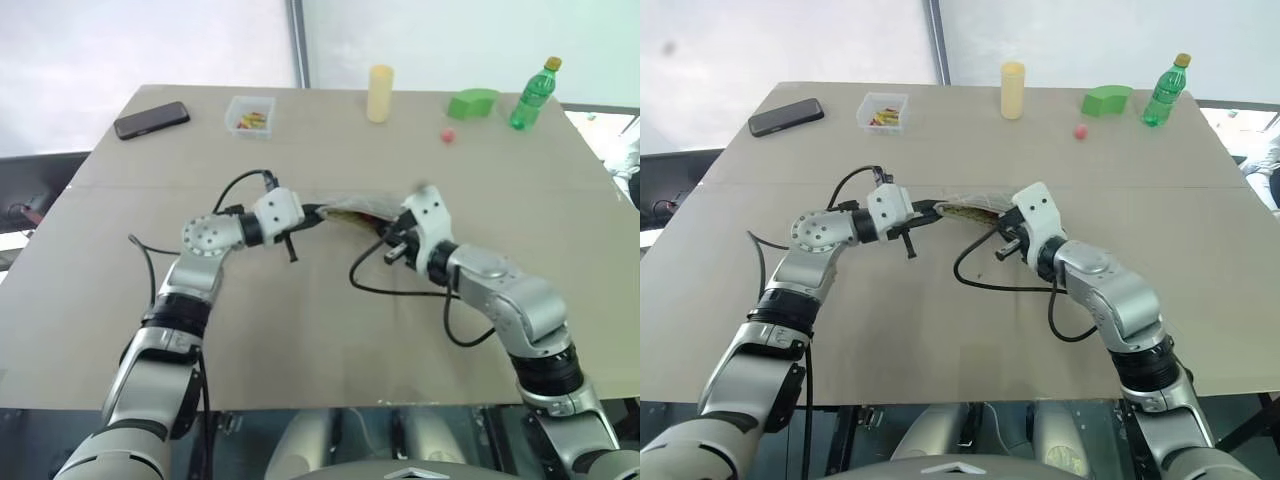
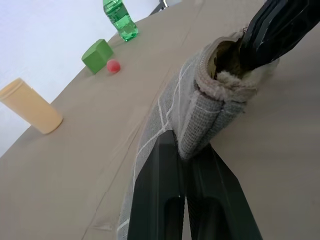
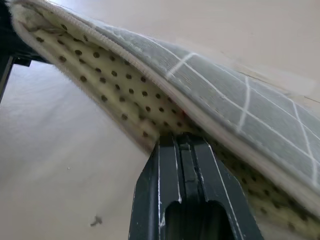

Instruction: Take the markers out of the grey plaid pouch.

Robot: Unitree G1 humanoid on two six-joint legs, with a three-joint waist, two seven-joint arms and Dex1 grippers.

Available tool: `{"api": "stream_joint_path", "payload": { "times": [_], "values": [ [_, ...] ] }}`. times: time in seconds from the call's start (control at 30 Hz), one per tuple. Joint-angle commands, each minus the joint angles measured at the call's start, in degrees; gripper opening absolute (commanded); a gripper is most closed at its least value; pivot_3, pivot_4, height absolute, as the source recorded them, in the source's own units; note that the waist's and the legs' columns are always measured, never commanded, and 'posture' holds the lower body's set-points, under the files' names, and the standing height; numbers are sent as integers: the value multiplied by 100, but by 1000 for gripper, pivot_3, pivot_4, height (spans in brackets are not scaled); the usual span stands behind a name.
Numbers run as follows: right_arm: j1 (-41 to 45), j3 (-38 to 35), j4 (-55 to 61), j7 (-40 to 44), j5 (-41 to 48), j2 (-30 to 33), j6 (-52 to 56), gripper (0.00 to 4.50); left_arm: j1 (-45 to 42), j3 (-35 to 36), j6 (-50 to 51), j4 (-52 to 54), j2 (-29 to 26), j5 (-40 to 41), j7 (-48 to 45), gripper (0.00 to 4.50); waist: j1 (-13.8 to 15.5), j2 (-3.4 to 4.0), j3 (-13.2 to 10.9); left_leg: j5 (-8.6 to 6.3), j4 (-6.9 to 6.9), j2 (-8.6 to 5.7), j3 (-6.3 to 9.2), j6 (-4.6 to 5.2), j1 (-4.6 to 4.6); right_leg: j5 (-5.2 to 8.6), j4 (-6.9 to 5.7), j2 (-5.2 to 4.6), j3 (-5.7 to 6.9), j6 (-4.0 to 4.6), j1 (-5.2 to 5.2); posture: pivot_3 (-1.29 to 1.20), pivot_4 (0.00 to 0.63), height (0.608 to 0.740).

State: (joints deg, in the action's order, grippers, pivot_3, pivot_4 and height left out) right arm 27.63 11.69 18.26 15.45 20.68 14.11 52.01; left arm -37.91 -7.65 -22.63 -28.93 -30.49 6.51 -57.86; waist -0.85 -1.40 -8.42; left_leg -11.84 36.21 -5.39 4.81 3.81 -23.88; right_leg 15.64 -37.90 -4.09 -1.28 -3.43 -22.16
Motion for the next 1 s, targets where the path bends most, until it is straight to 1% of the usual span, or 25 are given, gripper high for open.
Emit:
{"api": "stream_joint_path", "payload": {
  "times": [0.03, 0.1, 0.2, 0.23, 0.27, 0.3, 0.4, 0.43, 0.47, 0.5, 0.53, 0.57, 0.67, 0.83, 1.0],
  "values": [
    [240, -361, -348, -282, -13, -493, -290, 88, 58, 76, -11, 353, -23, 144, -150, 0, 2, 0, 0, 0, 0, 0, 1, 0, 0, 0, 0, 0, 1, 0, 1, 0, 150, 740],
    [323, -679, -567, -479, 81, -849, -333, 88, 113, 82, 26, 399, -30, 170, -222, 0, 4, 0, 0, 1, -1, 0, 1, -1, 0, 0, 0, 1, 0, 0, 0, 0, 150, 740],
    [531, -1927, -1086, -1046, 1006, -1912, -245, 88, 165, 119, 222, 454, -14, 253, -298, 0, 2, 0, 0, 13, -2, 0, 0, -22, 0, 0, -1, 2, -2, 1, -1, 0, 150, 740],
    [572, -2164, -1177, -1153, 1158, -2101, -205, 88, 173, 132, 263, 468, -10, 264, -308, 0, 1, 0, 0, 13, -3, 0, 0, -22, 0, 0, -2, 2, -2, 1, -1, 0, 150, 740],
    [535, -2119, -1220, -1073, 1071, -2058, -255, 88, 154, 144, 306, 454, -5, 277, -321, 0, 8, 1, -1, 13, -4, 0, 1, -22, 0, 0, -2, 3, -3, 1, -1, 0, 150, 740],
    [469, -1936, -1202, -975, 871, -1922, -325, 88, 128, 156, 357, 436, 0, 290, -327, 0, 13, 3, -2, 13, -4, 0, 1, -23, 0, 0, -2, 3, -2, 1, -1, 0, 150, 740],
    [250, -783, -782, -500, 80, -1112, -629, 863, 48, 193, 495, 362, 9, 328, -358, 0, 15, 9, -5, 12, -4, -16, 1, -22, 0, 0, -4, 6, 4, 1, -3, 0, 150, 740],
    [231, -261, -585, -321, -294, -712, -807, 1397, 23, 201, 539, 324, 10, 337, -372, 0, 7, 11, -6, 13, -4, -21, 0, -22, 0, 0, -2, 4, 4, 0, -3, 0, 150, 740],
    [237, 174, -449, -189, -670, -371, -1037, 1829, 2, 207, 582, 291, 9, 347, -388, 0, -1, 15, -9, 12, -4, -23, -1, -21, 0, 0, -2, 3, 3, 0, -4, 0, 150, 740],
    [260, 524, -363, -94, -1003, -97, -1259, 2341, -23, 213, 605, 251, 9, 353, -406, 0, -11, 17, -11, 12, -4, -24, -4, -20, -1, 0, -1, 2, 4, 0, -8, 0, 150, 740],
    [296, 760, -343, -52, -1261, 92, -1427, 2706, -41, 218, 624, 223, 11, 358, -423, 0, -14, 16, -10, 12, -5, -24, -7, -20, -1, 0, 1, 1, 3, -1, -9, 0, 150, 740],
    [312, 870, -345, -32, -1407, 182, -1533, 2706, -53, 223, 637, 212, 14, 359, -434, 0, -21, 15, -9, 12, -6, -21, -4, -21, -1, 0, 0, 0, 4, -1, -11, 0, 150, 740],
    [540, 1328, -756, -48, -2248, 474, -2274, 2706, -92, 227, 718, 178, 40, 389, -504, 0, -35, 14, -9, 15, -7, -1, -2, -25, 1, 0, -4, 4, 3, 0, -15, 0, 150, 740],
    [866, 1825, -1682, -143, -3330, 565, -2959, 2706, -108, 196, 793, 219, 87, 407, -610, 0, -16, 11, -7, 18, -5, 2, -2, -31, 3, 0, -5, 6, 5, 0, -12, 0, 150, 740],
    [1054, 2232, -2344, -112, -4250, 614, -3400, 2706, -87, 195, 867, 325, 141, 421, -641, 0, -5, 11, -7, 18, -6, -10, -3, -31, 1, 0, 0, 5, 3, 0, -13, 0, 150, 740]
  ]
}}
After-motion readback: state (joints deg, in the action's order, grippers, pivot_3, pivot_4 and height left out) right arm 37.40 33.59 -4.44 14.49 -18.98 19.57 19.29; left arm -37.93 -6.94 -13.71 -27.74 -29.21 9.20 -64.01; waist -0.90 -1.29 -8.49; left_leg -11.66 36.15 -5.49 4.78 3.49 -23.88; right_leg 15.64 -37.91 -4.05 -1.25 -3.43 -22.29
